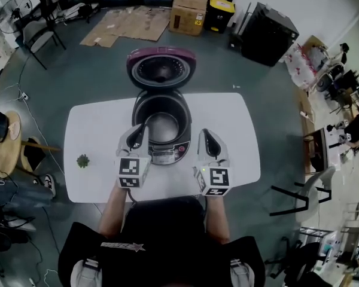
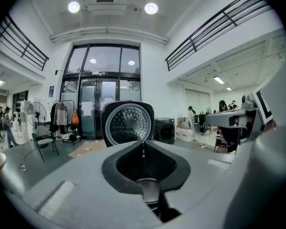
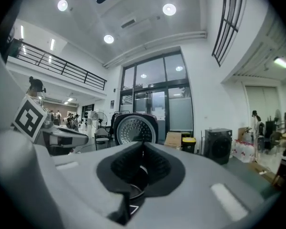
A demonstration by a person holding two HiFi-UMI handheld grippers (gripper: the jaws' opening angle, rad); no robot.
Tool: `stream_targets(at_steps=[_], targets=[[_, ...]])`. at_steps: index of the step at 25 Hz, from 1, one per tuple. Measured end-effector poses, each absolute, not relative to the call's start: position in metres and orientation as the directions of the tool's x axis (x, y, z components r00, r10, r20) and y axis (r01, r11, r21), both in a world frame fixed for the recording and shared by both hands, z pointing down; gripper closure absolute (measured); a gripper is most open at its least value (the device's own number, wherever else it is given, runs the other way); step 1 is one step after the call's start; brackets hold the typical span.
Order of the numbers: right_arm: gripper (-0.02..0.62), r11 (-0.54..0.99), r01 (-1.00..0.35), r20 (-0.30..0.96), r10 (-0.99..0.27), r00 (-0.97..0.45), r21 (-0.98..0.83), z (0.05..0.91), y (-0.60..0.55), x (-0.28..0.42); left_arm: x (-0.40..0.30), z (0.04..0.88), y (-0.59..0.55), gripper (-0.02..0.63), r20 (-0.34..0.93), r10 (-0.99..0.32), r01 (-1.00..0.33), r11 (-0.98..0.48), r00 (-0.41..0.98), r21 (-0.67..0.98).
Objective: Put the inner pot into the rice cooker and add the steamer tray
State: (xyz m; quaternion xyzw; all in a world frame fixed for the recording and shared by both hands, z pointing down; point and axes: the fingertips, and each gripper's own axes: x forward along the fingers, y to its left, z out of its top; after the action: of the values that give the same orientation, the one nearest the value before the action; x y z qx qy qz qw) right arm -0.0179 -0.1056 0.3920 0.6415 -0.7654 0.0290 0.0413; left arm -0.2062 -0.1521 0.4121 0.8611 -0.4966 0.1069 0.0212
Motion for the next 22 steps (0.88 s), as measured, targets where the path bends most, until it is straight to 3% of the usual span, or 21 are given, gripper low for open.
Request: stream_targets(at_steps=[11,22], targets=[[0.589,0.115,-0.993,0.082,-0.99,-0.114,0.012,0.39,-0.089,0.002,-0.187,0.42,-0.146,0.597,0.236,-0.812,-0.826,-0.561,0.534,-0.061],[0.589,-0.094,-0.995,0.106,-0.99,0.095,0.017,0.397,-0.028,0.097,-0.073,0.419,-0.122,0.597,0.208,-0.674,-0.686,-0.727,0.709,-0.023]])
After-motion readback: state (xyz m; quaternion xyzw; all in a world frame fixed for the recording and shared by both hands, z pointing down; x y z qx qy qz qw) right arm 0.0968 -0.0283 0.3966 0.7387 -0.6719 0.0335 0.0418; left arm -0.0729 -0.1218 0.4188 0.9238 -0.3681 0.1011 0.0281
